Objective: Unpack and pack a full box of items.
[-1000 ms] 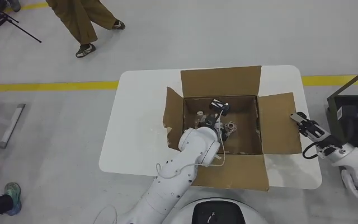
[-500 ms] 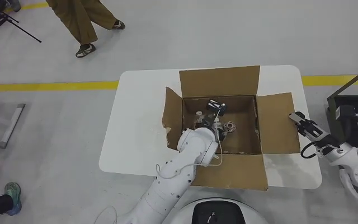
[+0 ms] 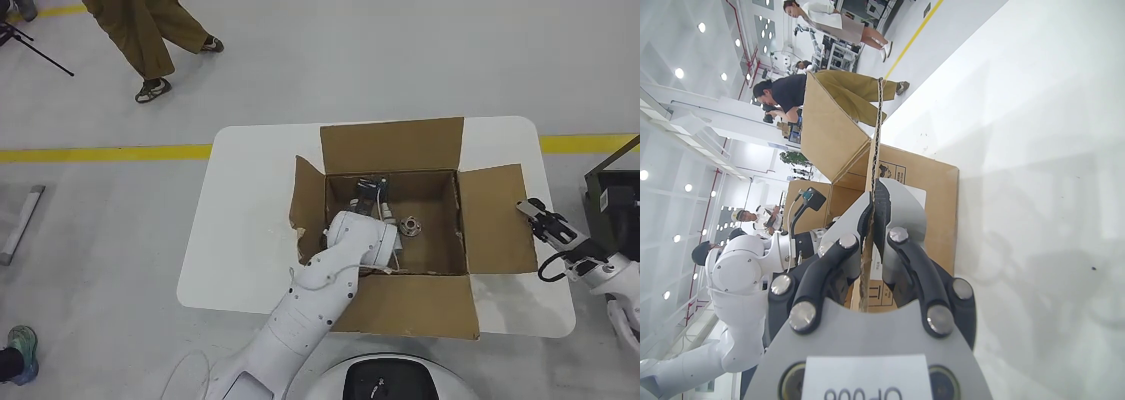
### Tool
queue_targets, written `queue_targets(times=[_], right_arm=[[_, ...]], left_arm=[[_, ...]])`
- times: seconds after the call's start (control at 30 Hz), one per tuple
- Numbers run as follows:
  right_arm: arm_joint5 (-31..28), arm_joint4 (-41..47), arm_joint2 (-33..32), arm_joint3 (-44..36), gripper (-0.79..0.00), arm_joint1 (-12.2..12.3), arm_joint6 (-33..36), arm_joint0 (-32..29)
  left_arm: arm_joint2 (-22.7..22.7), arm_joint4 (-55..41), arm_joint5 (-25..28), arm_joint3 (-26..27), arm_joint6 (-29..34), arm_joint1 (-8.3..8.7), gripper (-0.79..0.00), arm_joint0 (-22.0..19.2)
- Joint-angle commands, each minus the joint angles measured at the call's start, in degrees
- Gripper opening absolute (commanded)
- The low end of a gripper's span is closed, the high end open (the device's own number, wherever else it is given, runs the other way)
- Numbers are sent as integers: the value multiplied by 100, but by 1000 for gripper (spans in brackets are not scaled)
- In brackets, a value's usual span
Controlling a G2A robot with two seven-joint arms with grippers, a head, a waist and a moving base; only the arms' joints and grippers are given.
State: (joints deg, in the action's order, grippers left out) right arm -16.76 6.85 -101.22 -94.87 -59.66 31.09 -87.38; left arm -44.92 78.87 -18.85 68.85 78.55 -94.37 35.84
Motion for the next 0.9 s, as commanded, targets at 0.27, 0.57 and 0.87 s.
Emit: queue_targets(times=[0.27,0.57,0.87], right_arm=[[-20,-20,-3,-13,-785,-5,-16,-40],[-12,-51,-2,-27,-785,-8,-18,-44],[-5,-81,18,-15,-785,-10,-4,-8]], left_arm=[[99,-500,-164,-1117,-265,-280,0,-379],[108,-494,-273,-1628,-450,-423,0,-578],[69,-499,-304,-2086,-628,-533,-200,-689]])
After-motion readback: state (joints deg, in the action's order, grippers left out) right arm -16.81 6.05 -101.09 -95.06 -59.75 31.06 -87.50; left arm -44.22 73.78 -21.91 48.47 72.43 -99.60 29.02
